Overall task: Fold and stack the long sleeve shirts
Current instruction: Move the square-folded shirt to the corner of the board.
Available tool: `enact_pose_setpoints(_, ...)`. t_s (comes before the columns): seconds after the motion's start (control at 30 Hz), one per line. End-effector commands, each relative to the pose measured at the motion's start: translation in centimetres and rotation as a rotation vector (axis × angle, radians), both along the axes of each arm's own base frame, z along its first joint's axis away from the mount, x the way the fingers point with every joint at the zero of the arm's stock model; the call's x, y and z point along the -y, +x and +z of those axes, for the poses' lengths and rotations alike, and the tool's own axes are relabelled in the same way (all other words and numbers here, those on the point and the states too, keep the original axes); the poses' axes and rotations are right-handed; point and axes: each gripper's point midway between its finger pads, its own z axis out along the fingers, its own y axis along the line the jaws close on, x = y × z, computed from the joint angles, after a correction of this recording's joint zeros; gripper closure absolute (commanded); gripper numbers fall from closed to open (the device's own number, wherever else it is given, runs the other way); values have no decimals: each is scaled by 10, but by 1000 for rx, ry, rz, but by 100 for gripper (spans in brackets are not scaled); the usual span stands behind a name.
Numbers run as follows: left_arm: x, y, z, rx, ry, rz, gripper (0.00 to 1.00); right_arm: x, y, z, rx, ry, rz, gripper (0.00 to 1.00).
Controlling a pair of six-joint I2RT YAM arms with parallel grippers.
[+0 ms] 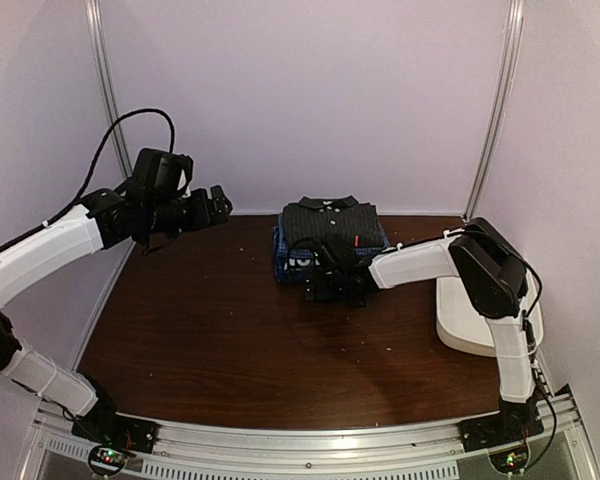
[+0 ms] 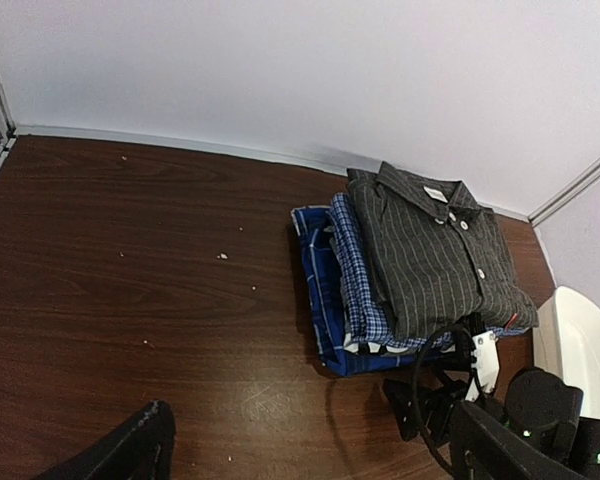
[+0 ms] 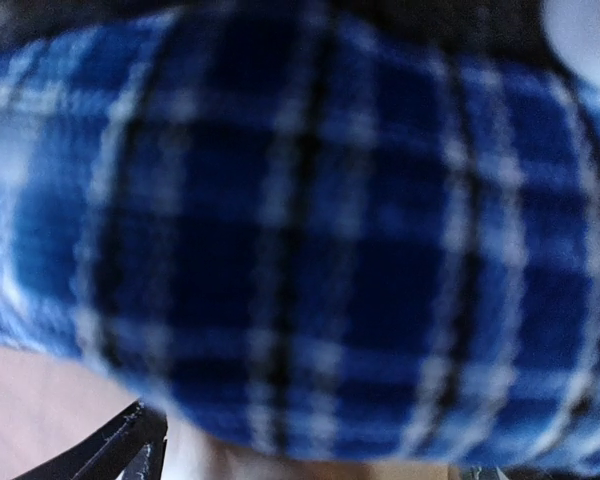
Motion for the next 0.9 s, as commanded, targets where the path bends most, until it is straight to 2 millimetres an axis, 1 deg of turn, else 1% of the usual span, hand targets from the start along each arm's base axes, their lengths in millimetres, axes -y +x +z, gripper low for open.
enact_pose_setpoints(0.0,-6,1,12,47,-9,1,3,18,31,-16,-33,-40,-3,0)
enact_pose_setpoints(0.07,-8,1,12,46,-8,1,3,20,44,-18,-43,-54,4,0)
enact_pose_setpoints(0.17,-11,1,10,41,-9,7,3,19,61,-16,-39,-57,11,0)
enact_pose_setpoints(0.23,-12,0,8,37,-12,7,3,17,71,-20,-46,-48,12,0)
enact_pose_setpoints(0.3,-12,1,7,34,-14,6,3,12,83,-19,-45,-28,13,0)
enact_pose_setpoints(0.4,-12,1,8,34,-15,7,3,6,93,-18,-43,-10,22,0)
enact_pose_setpoints(0.5,-13,1,7,34,-12,8,3,0,100,-16,-37,-2,34,0)
enact_pose_setpoints(0.6,-13,0,5,31,-12,10,3,-2,106,-9,-29,11,37,0)
enact_pose_setpoints(0.7,-12,1,4,29,-14,8,3,-2,107,-4,-26,12,44,0)
enact_pose_setpoints(0.77,-11,1,3,27,-13,4,3,-2,105,3,-22,18,47,0)
enact_pose_setpoints(0.87,-7,2,4,37,-4,-24,2,-1,101,21,0,43,56,0)
